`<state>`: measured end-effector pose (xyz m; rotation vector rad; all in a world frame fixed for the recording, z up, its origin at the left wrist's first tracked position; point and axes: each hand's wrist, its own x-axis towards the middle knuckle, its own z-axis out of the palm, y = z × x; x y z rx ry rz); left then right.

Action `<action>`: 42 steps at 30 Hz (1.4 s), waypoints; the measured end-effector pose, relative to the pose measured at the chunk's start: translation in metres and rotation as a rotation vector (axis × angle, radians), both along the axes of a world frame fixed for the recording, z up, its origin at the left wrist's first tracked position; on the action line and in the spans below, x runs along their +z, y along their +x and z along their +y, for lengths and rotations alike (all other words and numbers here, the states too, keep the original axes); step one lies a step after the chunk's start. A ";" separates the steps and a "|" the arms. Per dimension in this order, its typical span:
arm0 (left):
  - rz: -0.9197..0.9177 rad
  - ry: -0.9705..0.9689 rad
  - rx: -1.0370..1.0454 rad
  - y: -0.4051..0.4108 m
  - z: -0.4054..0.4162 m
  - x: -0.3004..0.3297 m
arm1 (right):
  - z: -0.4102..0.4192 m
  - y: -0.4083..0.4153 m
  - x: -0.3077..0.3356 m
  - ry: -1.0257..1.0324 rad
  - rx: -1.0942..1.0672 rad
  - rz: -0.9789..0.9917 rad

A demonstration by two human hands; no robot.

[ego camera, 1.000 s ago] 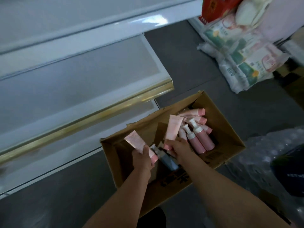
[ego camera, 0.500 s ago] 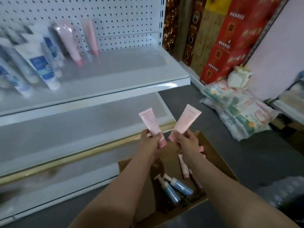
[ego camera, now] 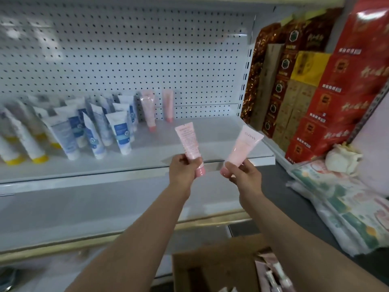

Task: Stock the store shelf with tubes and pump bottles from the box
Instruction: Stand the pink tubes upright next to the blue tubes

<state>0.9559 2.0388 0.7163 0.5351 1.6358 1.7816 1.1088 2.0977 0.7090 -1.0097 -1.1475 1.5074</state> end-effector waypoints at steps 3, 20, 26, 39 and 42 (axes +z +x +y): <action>0.037 0.028 0.070 -0.030 0.009 0.012 | 0.014 -0.025 0.007 0.048 0.044 -0.024; 0.192 -0.001 0.319 -0.169 0.081 0.010 | 0.110 -0.188 0.021 0.233 0.107 -0.217; 0.320 -0.136 0.378 -0.224 0.106 -0.041 | 0.137 -0.245 0.009 0.202 0.091 -0.306; 0.442 -0.156 0.455 -0.216 0.103 -0.035 | 0.170 -0.314 -0.002 0.317 0.112 -0.543; 0.435 -0.164 0.446 -0.216 0.104 -0.035 | 0.172 -0.316 -0.005 0.354 0.099 -0.575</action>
